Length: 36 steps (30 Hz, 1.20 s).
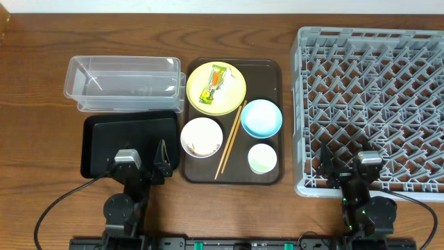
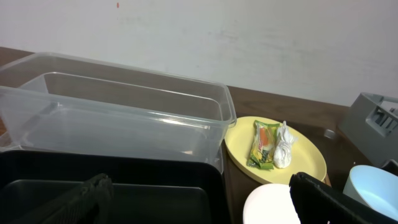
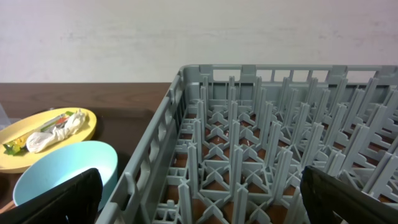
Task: Sort waste into correct bins and load items into the dishwasher rack
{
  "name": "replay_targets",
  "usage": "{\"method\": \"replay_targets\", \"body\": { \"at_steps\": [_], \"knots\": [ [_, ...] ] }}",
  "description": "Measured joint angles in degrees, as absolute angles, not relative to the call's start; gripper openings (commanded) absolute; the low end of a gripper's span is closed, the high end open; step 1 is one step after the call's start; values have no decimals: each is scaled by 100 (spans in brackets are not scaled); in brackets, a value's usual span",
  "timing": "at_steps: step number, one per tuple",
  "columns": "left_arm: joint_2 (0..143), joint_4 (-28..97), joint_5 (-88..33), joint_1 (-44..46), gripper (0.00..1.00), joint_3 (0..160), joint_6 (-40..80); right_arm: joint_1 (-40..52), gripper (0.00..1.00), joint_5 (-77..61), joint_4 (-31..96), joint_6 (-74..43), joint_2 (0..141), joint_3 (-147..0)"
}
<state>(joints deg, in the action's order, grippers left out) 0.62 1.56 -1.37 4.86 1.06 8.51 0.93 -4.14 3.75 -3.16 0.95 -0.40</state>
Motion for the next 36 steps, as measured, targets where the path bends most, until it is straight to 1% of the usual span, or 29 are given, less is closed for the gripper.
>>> {"method": "replay_targets", "body": {
  "at_steps": [27,31,36],
  "knots": [
    [102,189,-137,486,93,128,851,93,99,-414,375,-410,95,-40],
    [456,379,-134,486,93,244,851,93,99,-412,443,-458,95,-60],
    [1494,880,-134,486,93,803,851,93,99,-290,967,-499,252,-414]
  ]
}}
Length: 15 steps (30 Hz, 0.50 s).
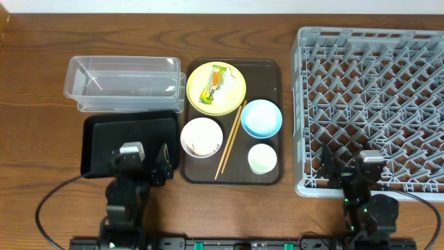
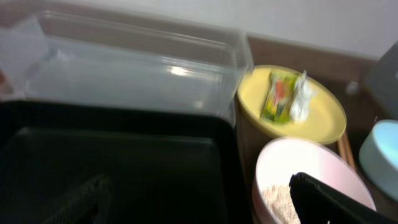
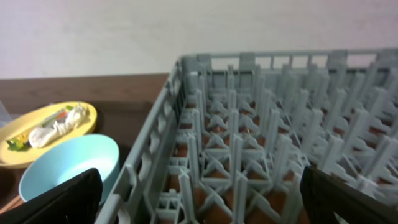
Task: Sort waste into correct bins and load items into the dishwasher rack
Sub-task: 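Move the left gripper over the yellow plate toward the white tissue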
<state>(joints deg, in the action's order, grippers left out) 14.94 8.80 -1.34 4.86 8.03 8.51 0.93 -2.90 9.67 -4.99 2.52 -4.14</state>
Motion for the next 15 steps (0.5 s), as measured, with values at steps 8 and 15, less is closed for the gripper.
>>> {"method": "replay_targets", "body": {
  "at_steps": [8,15],
  "knots": [
    [3732,1809,-325,486,93,2880,851,93,99,-10,1444,-502,1658,-1601],
    [5596,3854,-744,486,93,4652,851,93,99,25,2340,-502,3533,-2891]
  ]
}}
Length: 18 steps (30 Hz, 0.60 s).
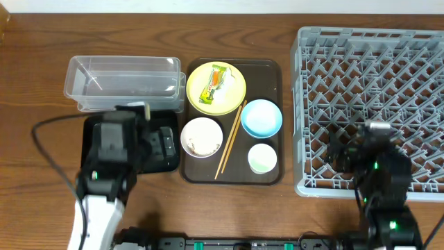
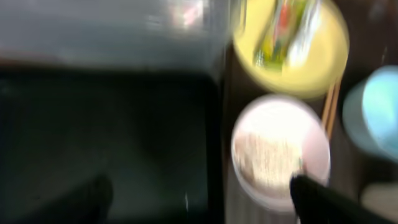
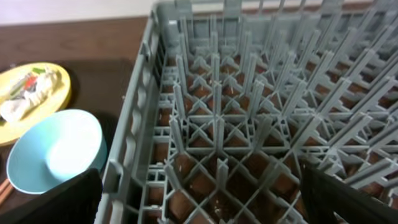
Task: Sort waste into correct bins and load items into the dishwasher rack
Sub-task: 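Move the left gripper over the yellow plate toward the white tissue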
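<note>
A brown tray carries a yellow plate with a green wrapper and a white tissue, a white bowl with food residue, a blue bowl, a small green cup and chopsticks. My left gripper hangs open over the right part of the black bin. Its blurred wrist view looks down on the white bowl and the plate. Over the front left of the grey rack my right gripper is open and empty. The right wrist view shows the blue bowl.
A clear plastic bin stands behind the black bin. The rack's upright tines fill the right side of the table. Cables run from both arms along the front edge.
Both arms have risen and moved away from the front edge. The left gripper is now over the black bin beside the white bowl. The right one is now over the rack's front-left part.
At first both arms sat low at the table's front edge, grippers open, looking level across the bins and the rack. Then the left wrist had tipped slightly downward. Now both grippers look down from higher up, still open and empty; nothing on the tray has moved.
</note>
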{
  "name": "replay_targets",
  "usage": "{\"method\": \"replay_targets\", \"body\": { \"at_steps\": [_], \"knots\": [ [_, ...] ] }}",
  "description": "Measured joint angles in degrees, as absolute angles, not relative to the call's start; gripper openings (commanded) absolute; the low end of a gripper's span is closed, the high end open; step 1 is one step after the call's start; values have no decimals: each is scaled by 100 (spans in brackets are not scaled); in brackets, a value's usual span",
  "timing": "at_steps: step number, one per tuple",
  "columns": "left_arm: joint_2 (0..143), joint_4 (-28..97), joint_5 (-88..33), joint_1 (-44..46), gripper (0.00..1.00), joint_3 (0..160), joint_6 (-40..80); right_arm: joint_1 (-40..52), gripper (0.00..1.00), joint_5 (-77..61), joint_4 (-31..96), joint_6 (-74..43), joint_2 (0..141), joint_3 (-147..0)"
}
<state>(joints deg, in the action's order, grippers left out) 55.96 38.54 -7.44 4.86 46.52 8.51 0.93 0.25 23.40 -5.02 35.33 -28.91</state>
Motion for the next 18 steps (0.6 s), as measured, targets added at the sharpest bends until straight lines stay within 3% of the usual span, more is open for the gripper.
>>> {"method": "replay_targets", "body": {
  "at_steps": [7,18],
  "knots": [
    [6361,4609,-1000,486,93,5057,851,93,99,25,2683,-502,4834,-3588],
    [6713,4130,-1507,486,93,5076,851,93,99,-121,2757,-499,5168,-3597]
  ]
}}
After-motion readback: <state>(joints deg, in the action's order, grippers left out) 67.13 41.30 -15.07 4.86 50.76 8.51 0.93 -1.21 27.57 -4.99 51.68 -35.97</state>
